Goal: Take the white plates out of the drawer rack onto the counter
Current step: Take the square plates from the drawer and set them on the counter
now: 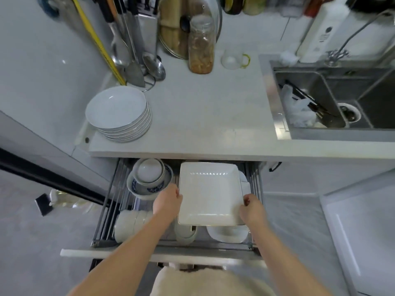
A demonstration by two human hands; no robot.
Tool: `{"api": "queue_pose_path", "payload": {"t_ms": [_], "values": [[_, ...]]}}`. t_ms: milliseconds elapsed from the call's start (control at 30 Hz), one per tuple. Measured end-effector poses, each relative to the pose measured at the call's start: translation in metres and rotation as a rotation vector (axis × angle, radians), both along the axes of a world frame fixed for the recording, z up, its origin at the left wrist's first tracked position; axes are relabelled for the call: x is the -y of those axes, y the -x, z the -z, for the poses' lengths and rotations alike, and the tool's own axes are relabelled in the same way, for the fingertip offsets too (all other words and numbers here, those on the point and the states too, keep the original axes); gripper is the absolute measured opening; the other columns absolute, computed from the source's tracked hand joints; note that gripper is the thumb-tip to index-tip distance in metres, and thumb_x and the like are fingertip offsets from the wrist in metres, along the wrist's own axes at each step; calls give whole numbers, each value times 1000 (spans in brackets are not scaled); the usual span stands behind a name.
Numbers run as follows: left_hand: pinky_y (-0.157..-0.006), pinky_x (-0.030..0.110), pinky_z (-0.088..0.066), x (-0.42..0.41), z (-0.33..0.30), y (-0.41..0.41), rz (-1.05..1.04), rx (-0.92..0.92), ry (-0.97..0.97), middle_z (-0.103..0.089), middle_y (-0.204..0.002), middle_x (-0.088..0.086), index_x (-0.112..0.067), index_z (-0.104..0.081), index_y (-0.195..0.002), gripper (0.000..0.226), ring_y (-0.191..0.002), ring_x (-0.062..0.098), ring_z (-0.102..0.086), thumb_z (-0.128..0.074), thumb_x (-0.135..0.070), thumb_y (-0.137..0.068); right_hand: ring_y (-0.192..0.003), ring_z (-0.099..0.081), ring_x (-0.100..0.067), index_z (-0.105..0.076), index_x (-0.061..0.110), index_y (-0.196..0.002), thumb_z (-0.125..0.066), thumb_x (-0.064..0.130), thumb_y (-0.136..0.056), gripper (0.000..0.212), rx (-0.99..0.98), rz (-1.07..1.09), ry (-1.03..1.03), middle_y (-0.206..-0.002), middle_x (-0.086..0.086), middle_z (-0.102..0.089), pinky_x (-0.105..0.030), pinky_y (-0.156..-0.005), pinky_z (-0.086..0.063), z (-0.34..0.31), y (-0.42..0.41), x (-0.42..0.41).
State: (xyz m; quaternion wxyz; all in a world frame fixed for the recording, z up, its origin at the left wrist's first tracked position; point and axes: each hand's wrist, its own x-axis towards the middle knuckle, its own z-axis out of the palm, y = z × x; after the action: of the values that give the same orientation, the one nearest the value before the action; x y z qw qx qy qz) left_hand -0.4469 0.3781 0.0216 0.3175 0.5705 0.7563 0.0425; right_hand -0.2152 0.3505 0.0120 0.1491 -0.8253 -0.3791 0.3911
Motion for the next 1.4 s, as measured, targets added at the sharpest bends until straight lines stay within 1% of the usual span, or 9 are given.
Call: {"api": "queue_pose_path", "payload": {"t_ms": [333, 467, 633, 800, 933, 1067, 1167, 1267, 1400], "values": [[-60, 29, -42, -19, -59, 32, -96, 64, -140, -67, -84, 4, -19, -51, -90, 5, -77, 24, -63, -51, -24, -91, -75, -52, -24, -55, 12, -85, -49, -3, -80, 17, -181, -35, -235, -78, -1, -57, -30, -63, -38, -66, 16, -26], [-59, 27, -43, -41, -73, 41, -246, 202, -186, -61, -82, -4, -18, -58, -102, 14, -75, 19, -59, -53, -24, -91, -74, -52, -23, -57, 11, -84, -51, -2, -80, 15, -178, -48, -271, -79, -3, -59, -29, -59, -38, -82, 27, -54], [-74, 26, -45, -78, -78, 54, -349, 321, -125, -65, -104, 4, -11, -56, -120, 30, -87, 18, -57, -47, -13, -91, -74, -52, -23, -58, 12, -86, -52, -2, -81, 16, -204, -30, -298, -82, -4, -60, -30, -64, -38, -87, 46, -91], [-61, 21, -42, -114, -72, 66, -458, 579, -32, -63, -108, 7, -5, -54, -129, 46, -91, 19, -55, -39, 7, -87, -79, -54, -25, -59, 11, -90, -52, -1, -82, 17, -205, -5, -298, -85, -4, -61, -29, -67, -39, -85, 63, -127], [-94, 38, -48, -136, -59, 70, -574, 799, -16, -61, -125, 15, -2, -47, -136, 59, -108, 29, -58, -32, 20, -84, -81, -53, -24, -59, 10, -94, -51, -1, -84, 17, -212, 23, -314, -86, -3, -60, -29, -66, -38, -80, 71, -152], [-90, 35, -48, -153, -53, 73, -593, 906, -3, -62, -115, 9, -4, -49, -134, 61, -100, 23, -59, -33, 24, -83, -80, -52, -21, -61, 8, -99, -50, -1, -85, 20, -202, 44, -322, -85, -1, -59, -21, -57, -38, -74, 74, -173], [-92, 36, -48, -162, -52, 73, -576, 948, 8, -62, -110, 4, -8, -51, -132, 62, -101, 21, -59, -33, 24, -83, -83, -54, -23, -63, 9, -101, -51, 0, -85, 22, -197, 58, -322, -91, -3, -61, -27, -63, -38, -70, 76, -185], [-78, 27, -48, -167, -54, 71, -558, 984, -10, -63, -106, 2, -8, -54, -128, 62, -93, 17, -60, -30, 25, -81, -85, -55, -24, -63, 9, -98, -50, 0, -85, 21, -183, 52, -327, -90, -4, -62, -29, -72, -39, -65, 77, -193], [-85, 31, -45, -172, -52, 69, -541, 998, -31, -61, -113, 4, -8, -54, -128, 65, -103, 21, -57, -27, 26, -80, -89, -57, -27, -65, 5, -104, -50, 0, -86, 24, -151, 37, -320, -95, -6, -64, -34, -79, -43, -59, 78, -199]]}}
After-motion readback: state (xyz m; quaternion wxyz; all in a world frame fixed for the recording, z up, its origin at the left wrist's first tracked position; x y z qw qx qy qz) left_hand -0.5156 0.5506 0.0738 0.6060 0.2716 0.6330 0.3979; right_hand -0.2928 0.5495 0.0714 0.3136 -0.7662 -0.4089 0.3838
